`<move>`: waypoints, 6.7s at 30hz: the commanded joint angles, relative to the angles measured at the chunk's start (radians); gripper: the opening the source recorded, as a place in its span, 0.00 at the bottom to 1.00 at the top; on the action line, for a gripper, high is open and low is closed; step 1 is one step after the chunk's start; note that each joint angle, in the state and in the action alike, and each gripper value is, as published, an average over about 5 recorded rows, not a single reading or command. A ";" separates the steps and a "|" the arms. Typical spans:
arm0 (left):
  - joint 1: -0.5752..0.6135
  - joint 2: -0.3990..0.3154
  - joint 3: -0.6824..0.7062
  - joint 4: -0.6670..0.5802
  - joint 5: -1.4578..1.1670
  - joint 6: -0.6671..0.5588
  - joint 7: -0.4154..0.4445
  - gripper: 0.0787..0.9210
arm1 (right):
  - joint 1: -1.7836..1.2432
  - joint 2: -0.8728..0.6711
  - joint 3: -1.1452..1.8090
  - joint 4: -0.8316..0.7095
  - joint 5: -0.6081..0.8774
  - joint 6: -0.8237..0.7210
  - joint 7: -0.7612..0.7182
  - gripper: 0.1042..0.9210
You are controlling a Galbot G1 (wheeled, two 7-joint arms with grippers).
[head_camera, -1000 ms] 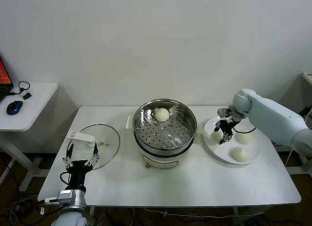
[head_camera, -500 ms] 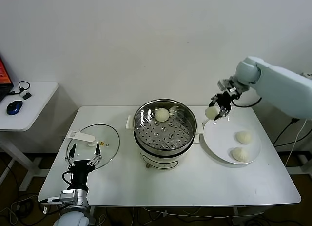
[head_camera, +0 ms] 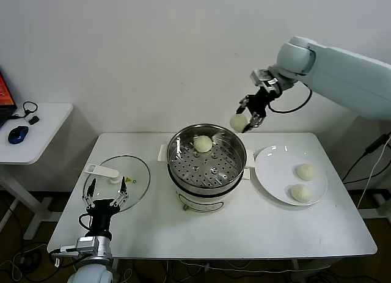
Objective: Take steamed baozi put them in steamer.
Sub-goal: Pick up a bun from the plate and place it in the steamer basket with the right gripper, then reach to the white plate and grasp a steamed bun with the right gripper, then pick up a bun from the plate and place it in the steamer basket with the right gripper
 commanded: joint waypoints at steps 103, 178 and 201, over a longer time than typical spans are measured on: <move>0.015 0.001 0.036 -0.038 0.005 -0.002 -0.002 0.88 | -0.453 -0.508 0.326 0.007 -0.506 0.204 -0.039 0.88; 0.010 -0.007 0.027 -0.009 0.000 -0.001 -0.014 0.88 | -0.630 -0.288 0.367 -0.187 -0.590 0.164 -0.061 0.77; 0.017 -0.008 0.026 -0.019 0.004 -0.001 -0.017 0.88 | 0.054 -0.269 -0.002 0.191 -0.409 0.327 -0.102 0.76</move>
